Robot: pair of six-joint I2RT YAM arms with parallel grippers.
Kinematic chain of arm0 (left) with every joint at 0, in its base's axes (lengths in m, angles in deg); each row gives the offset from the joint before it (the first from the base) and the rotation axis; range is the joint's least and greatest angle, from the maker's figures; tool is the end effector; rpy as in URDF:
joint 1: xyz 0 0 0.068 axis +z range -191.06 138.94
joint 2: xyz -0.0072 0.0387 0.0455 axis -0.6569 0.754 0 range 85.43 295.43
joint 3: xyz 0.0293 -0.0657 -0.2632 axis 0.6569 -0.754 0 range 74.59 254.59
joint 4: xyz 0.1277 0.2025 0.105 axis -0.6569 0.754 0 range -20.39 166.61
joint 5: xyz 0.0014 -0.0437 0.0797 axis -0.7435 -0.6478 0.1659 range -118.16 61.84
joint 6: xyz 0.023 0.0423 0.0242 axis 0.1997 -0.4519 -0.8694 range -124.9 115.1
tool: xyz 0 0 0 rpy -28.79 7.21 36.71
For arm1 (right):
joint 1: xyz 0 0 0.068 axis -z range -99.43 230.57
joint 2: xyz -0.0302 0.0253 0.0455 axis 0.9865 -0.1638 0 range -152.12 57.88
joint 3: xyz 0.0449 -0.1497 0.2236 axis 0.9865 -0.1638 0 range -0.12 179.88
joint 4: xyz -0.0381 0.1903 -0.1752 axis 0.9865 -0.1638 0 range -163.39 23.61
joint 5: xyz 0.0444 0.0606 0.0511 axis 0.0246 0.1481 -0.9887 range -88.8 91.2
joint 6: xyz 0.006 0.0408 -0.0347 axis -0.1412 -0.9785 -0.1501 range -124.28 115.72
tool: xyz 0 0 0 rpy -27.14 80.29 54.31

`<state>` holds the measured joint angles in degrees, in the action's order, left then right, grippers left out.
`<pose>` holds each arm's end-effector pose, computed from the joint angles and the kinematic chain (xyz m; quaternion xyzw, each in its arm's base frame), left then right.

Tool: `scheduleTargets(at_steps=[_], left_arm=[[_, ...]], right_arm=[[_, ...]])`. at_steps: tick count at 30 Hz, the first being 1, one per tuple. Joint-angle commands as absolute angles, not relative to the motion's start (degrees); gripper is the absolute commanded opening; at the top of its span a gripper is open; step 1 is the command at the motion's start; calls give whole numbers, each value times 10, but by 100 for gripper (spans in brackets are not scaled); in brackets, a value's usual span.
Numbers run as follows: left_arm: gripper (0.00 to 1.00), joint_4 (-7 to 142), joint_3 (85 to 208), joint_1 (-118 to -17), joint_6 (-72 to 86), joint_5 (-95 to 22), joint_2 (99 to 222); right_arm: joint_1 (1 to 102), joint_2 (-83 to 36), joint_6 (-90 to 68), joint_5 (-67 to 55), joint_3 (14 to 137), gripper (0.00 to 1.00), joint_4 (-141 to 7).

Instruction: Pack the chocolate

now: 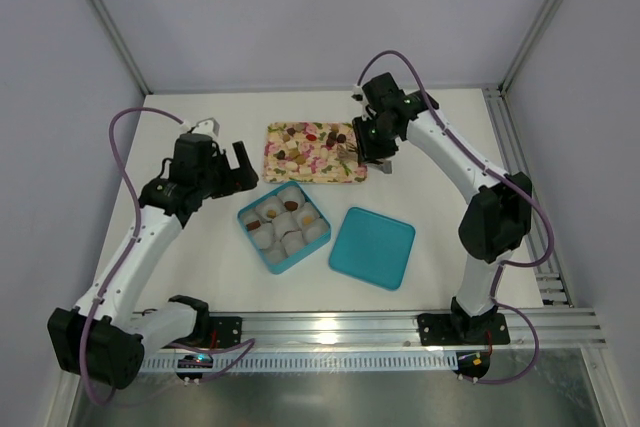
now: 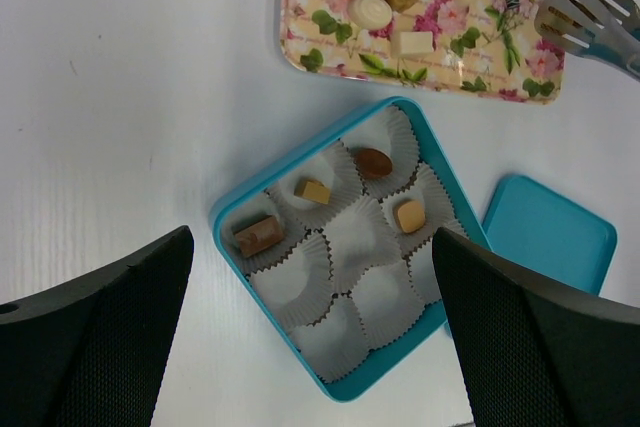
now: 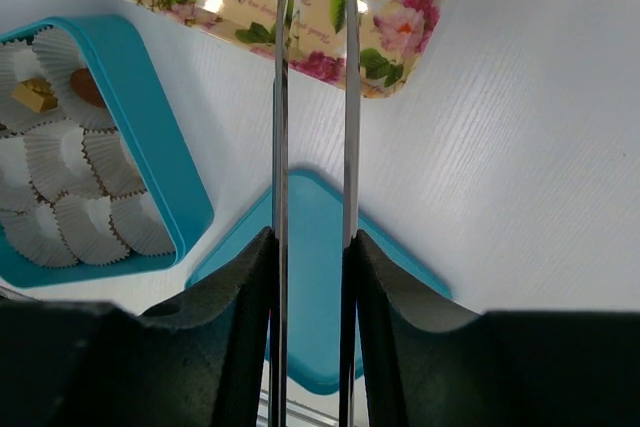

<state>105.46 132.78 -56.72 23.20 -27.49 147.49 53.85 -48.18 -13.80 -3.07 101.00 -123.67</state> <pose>0.2207 -0.0614 0.3201 -0.1006 0.8996 -0.1534 0.3962 0.3501 0.1793 0.3091 -0.1539 0.9578 0.1090 0.2168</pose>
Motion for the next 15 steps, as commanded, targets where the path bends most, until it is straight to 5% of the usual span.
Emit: scheduleTargets(at_steps=[1, 15], left_arm=[[100, 1048, 1334, -571, 236, -308, 1482], [100, 1047, 1324, -582, 238, -297, 1464]], right_arm=[[505, -435, -157, -29, 1050, 38, -1257], [337, -404, -240, -6, 1055, 38, -1283]])
